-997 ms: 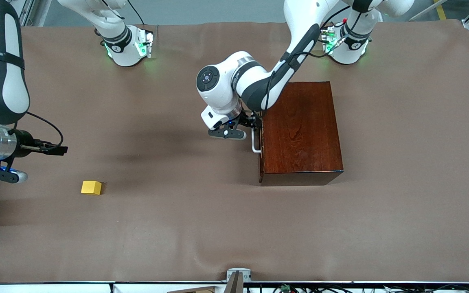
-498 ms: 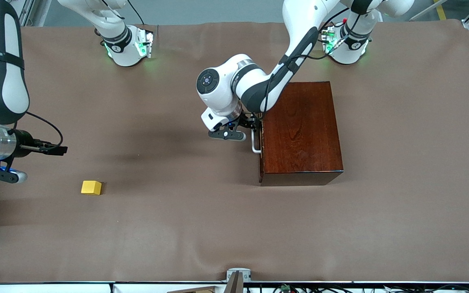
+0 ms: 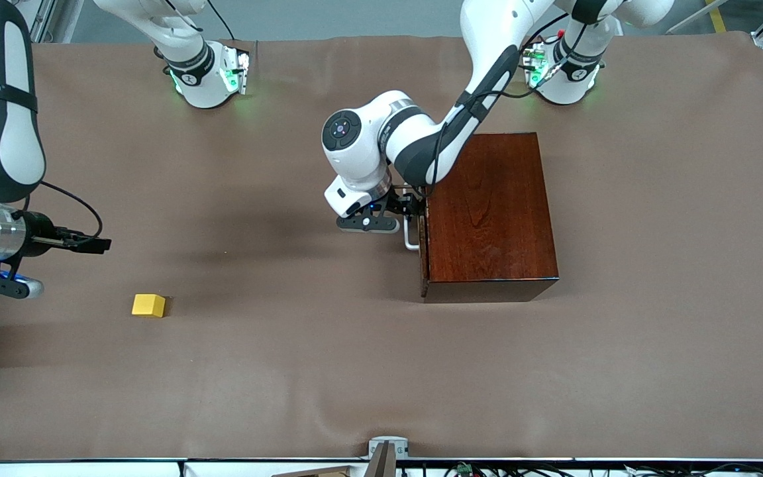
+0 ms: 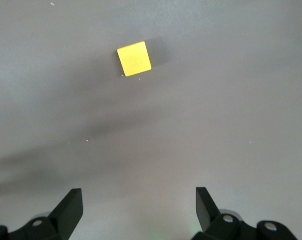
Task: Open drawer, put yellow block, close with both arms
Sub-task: 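Pull the drawer open by its handle with the left gripper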
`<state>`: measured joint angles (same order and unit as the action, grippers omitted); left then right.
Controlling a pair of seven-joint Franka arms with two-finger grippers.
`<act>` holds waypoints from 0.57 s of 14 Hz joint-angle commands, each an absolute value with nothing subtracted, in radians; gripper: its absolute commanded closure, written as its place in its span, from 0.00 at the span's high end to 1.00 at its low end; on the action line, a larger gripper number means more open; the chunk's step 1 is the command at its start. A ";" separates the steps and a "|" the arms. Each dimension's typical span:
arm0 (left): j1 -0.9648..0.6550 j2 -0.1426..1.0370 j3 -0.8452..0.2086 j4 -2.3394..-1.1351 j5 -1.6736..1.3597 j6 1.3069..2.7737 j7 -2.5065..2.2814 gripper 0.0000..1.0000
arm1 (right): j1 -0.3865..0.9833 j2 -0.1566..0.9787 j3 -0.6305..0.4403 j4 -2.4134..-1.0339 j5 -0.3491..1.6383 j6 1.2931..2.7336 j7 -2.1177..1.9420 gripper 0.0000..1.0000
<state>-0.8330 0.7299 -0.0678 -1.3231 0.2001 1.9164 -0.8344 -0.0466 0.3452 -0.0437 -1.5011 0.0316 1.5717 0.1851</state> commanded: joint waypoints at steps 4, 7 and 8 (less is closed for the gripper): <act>-0.850 0.759 -0.074 -1.293 0.206 2.032 -0.883 1.00 | -0.077 0.385 -0.031 -1.482 0.058 1.663 0.184 1.00; -0.871 0.765 -0.077 -1.287 0.204 2.069 -0.899 1.00 | -0.081 0.394 -0.031 -1.482 0.058 1.689 0.184 1.00; -0.880 0.770 -0.077 -1.287 0.204 2.081 -0.903 1.00 | -0.081 0.394 -0.031 -1.482 0.058 1.687 0.184 1.00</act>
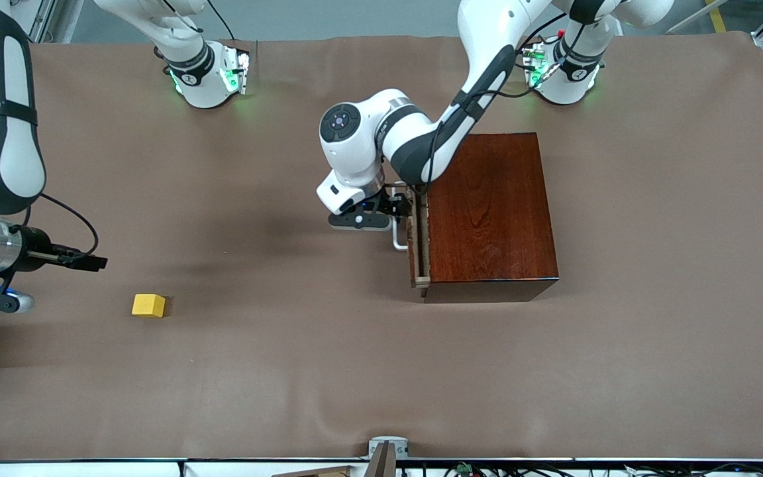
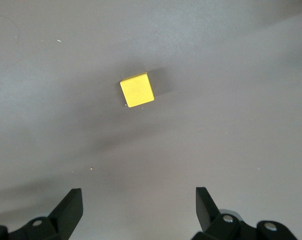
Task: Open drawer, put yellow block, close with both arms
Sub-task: 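Pull the drawer open by its handle with the left gripper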
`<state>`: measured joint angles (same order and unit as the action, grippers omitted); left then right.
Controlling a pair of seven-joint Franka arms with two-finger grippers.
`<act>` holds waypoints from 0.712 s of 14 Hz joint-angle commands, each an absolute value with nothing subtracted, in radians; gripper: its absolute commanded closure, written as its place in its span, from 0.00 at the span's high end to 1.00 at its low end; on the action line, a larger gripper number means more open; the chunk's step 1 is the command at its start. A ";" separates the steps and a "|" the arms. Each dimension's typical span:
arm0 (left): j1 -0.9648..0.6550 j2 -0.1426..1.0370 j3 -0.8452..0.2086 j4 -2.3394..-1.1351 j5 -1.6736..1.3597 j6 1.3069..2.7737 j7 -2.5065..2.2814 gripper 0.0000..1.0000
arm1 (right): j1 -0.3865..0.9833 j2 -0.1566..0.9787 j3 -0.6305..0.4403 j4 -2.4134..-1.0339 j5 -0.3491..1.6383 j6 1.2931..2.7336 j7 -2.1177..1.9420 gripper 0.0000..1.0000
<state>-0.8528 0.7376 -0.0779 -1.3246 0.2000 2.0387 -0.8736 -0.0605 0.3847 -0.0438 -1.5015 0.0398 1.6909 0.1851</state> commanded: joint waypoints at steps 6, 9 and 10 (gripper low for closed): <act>-0.891 0.778 -0.080 -1.278 0.173 2.111 -0.902 1.00 | -0.081 0.394 -0.031 -1.483 0.058 1.687 0.184 1.00; -0.891 0.779 -0.080 -1.270 0.140 2.149 -0.902 1.00 | -0.078 0.394 -0.031 -1.483 0.058 1.687 0.184 1.00; -0.890 0.782 -0.078 -1.270 0.127 2.169 -0.902 1.00 | -0.080 0.394 -0.031 -1.483 0.058 1.687 0.184 1.00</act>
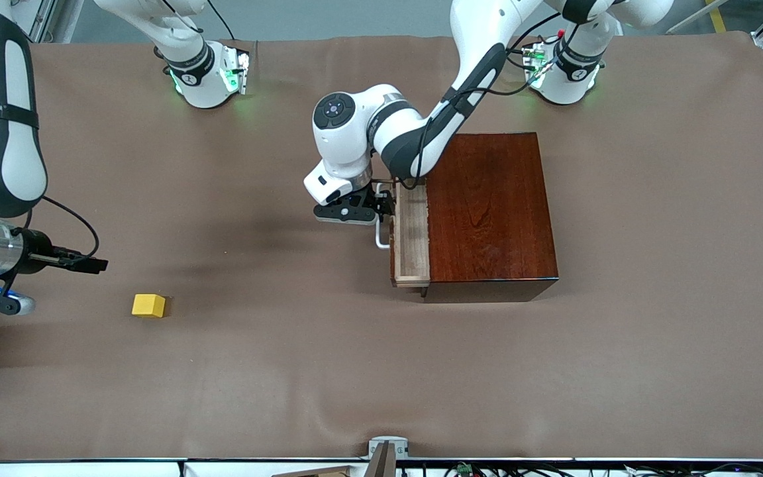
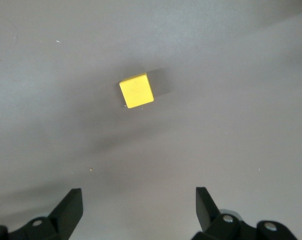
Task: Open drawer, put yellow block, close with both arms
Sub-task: 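Pull the drawer open by its handle with the left gripper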
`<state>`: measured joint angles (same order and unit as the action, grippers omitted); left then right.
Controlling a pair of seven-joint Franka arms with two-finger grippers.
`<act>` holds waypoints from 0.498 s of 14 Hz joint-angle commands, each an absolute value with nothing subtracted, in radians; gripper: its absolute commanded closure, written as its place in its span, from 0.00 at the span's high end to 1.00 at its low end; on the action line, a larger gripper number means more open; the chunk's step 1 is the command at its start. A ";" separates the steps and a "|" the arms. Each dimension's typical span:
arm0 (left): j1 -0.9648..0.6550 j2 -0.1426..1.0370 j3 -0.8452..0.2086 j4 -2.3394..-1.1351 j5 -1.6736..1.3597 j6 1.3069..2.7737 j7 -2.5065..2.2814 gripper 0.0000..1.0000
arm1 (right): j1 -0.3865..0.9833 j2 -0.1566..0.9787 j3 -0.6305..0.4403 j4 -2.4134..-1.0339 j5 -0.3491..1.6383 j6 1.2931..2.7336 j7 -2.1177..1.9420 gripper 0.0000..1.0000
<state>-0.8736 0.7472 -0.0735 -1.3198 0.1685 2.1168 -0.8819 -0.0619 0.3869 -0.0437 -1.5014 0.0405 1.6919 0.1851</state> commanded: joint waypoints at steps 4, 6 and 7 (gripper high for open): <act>-0.890 0.792 -0.078 -1.269 0.086 2.235 -0.904 1.00 | -0.080 0.394 -0.031 -1.485 0.058 1.687 0.184 1.00; -0.890 0.792 -0.078 -1.269 0.069 2.258 -0.904 1.00 | -0.080 0.394 -0.031 -1.485 0.058 1.687 0.184 1.00; -0.890 0.792 -0.078 -1.269 0.063 2.269 -0.904 1.00 | -0.080 0.394 -0.031 -1.485 0.058 1.687 0.184 1.00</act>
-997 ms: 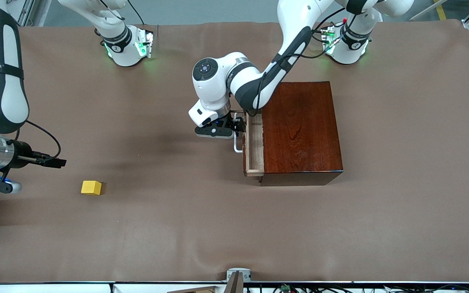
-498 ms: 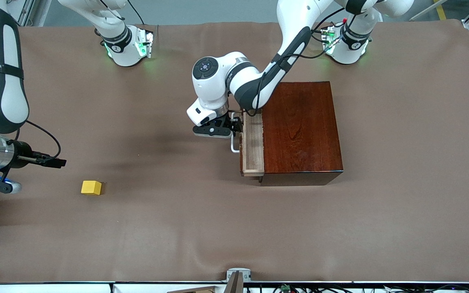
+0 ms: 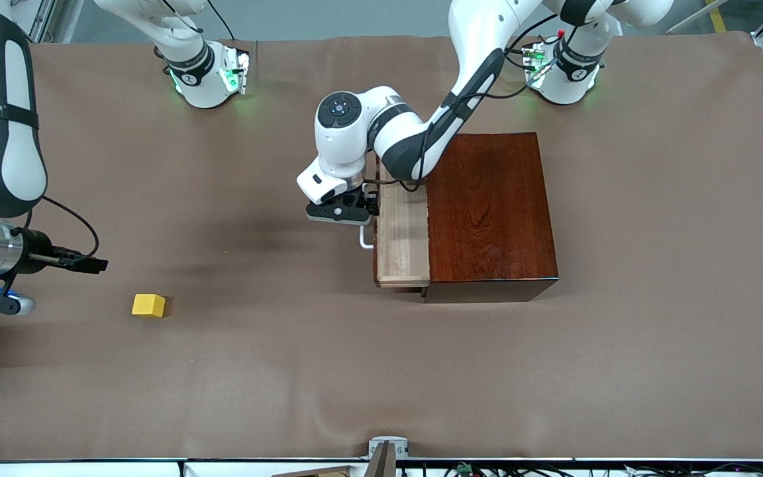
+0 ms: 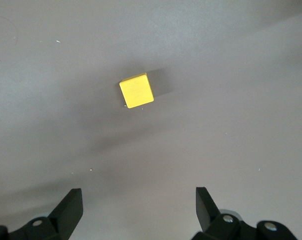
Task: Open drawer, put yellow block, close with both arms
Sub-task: 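Pull the drawer open by its handle with the left gripper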
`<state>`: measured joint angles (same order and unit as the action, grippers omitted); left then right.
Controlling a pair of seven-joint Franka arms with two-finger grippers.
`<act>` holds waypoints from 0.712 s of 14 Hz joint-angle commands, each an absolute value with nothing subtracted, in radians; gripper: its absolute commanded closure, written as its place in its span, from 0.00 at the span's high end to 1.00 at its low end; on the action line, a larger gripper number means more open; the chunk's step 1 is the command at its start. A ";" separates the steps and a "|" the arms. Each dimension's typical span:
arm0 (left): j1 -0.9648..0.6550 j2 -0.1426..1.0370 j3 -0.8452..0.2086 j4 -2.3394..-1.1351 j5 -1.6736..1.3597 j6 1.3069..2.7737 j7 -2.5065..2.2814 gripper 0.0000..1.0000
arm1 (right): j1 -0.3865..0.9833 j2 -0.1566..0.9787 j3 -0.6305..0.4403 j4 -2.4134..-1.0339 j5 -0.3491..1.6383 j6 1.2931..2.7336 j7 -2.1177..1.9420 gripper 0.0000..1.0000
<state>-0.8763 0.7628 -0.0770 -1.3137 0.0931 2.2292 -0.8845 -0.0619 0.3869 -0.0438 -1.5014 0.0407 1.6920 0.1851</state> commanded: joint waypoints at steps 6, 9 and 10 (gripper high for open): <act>-0.887 0.798 -0.075 -1.269 0.034 2.341 -0.904 1.00 | -0.080 0.394 -0.031 -1.486 0.060 1.687 0.184 1.00; -0.890 0.804 -0.074 -1.269 0.034 2.359 -0.904 1.00 | -0.080 0.399 -0.031 -1.486 0.060 1.687 0.184 1.00; -0.891 0.805 -0.074 -1.269 0.034 2.359 -0.904 1.00 | -0.080 0.400 -0.031 -1.486 0.060 1.687 0.184 1.00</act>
<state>-0.8765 0.7726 -0.0780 -1.3103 0.0539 2.3254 -0.8845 -0.0619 0.3890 -0.0437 -1.5014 0.0416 1.6919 0.1851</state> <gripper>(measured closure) 0.000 0.000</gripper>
